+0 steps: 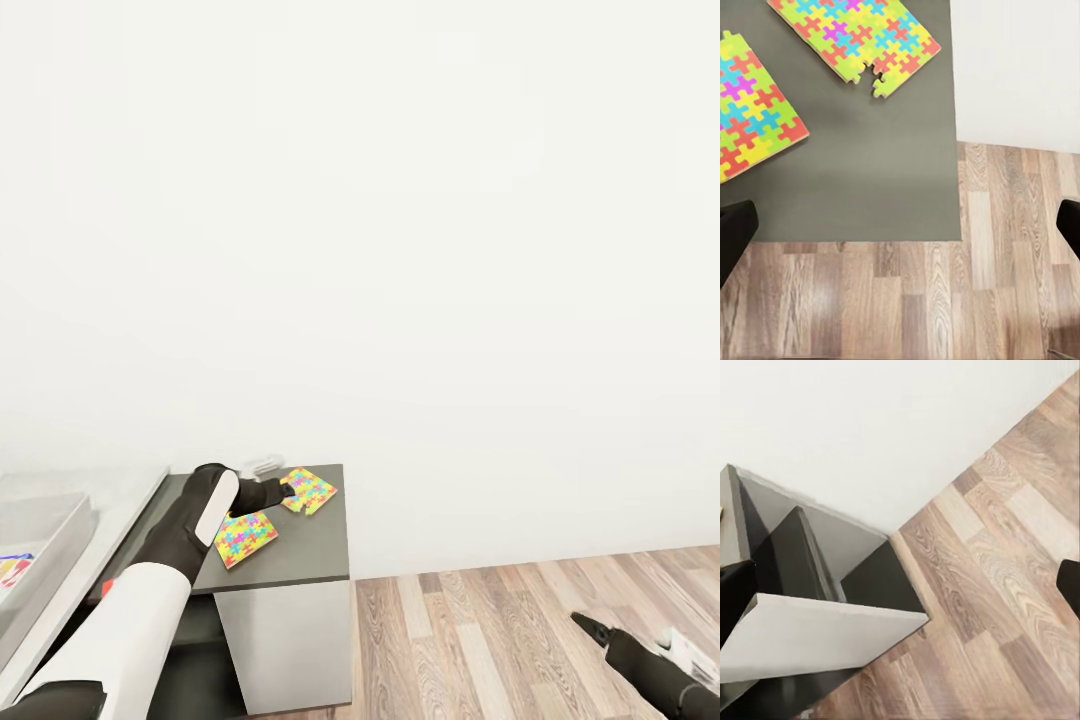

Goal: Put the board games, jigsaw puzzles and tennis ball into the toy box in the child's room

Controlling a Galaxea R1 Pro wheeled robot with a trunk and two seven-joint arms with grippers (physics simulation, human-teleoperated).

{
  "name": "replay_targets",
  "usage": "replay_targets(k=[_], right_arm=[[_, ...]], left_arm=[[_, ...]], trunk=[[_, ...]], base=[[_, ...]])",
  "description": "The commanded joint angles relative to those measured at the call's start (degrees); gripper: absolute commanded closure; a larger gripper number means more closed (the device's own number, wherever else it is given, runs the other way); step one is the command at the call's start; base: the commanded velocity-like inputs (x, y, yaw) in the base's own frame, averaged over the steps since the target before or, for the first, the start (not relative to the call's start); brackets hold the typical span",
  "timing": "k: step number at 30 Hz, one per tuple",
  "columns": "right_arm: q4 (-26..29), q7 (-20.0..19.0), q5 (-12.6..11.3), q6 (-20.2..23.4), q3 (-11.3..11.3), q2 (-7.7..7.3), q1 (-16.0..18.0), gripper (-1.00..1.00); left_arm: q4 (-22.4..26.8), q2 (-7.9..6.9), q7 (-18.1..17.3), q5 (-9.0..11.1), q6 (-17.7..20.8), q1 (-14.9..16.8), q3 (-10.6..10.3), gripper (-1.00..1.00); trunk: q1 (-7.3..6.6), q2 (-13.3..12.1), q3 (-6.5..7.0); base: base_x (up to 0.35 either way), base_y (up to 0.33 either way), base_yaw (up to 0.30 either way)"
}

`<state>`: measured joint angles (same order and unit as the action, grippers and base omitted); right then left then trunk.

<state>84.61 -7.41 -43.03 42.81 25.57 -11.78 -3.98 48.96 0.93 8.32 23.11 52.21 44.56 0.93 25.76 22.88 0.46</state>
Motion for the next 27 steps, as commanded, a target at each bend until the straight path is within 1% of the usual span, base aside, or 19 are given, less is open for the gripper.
replay_targets(k=[1,2,3,4,7,9,15,21,27], right_arm=[[0.2,5.1,0.3,0.2,-2.5,1.03,0.9,-1.00],[0.2,7.7,0.4,0.3,-3.9,1.60,1.4,-1.00],[0.3,13.0,0.5,0.3,-6.7,2.69,2.5,-1.00],[0.5,27.4,0.8,0.3,-13.8,4.66,4.5,-1.00],[0.5,32.8,0.9,0.4,-16.0,4.86,5.1,-1.00],[0.5,34.6,0.9,0.5,-16.8,4.83,5.3,-1.00],[1.0,36.2,0.8,0.7,-17.9,5.02,5.5,-1.00],[1.3,36.5,0.9,0.8,-19.3,5.02,5.5,-1.00],[1.3,36.5,0.8,0.8,-19.6,4.87,5.6,-1.00]], left_arm=[[0.1,0.07,1.4,0.6,0.2,0.0,0.1,-1.00],[0.1,0.08,1.7,0.7,0.2,0.0,0.1,-1.00],[0.1,0.10,2.3,0.7,0.2,0.0,0.1,-1.00],[0.1,0.15,3.0,0.7,0.1,0.0,0.1,-1.00],[0.1,0.17,3.2,0.7,0.1,0.0,0.1,-1.00],[0.1,0.15,3.2,0.7,0.1,0.0,0.1,-1.00],[0.0,0.19,3.3,0.7,0.1,-0.1,0.1,-1.00],[0.0,0.20,3.3,0.6,0.1,0.0,0.1,-1.00],[0.0,0.21,3.3,0.6,0.1,0.0,0.0,-1.00]], trunk=[[0.02,0.0,-0.01],[0.02,0.0,-0.01],[0.02,0.0,-0.01],[0.02,0.0,-0.01],[0.02,0.0,-0.01],[0.02,0.0,-0.01],[0.02,0.0,-0.01],[0.02,0.0,-0.32],[0.02,0.0,-0.84]], base=[[0.000,0.000,0.000],[0.000,0.000,0.000],[0.000,0.000,0.000],[0.000,0.000,0.000],[0.000,0.000,0.000],[0.000,0.000,0.000],[0.044,0.000,0.000],[0.242,0.000,0.000],[0.316,0.000,0.000]])
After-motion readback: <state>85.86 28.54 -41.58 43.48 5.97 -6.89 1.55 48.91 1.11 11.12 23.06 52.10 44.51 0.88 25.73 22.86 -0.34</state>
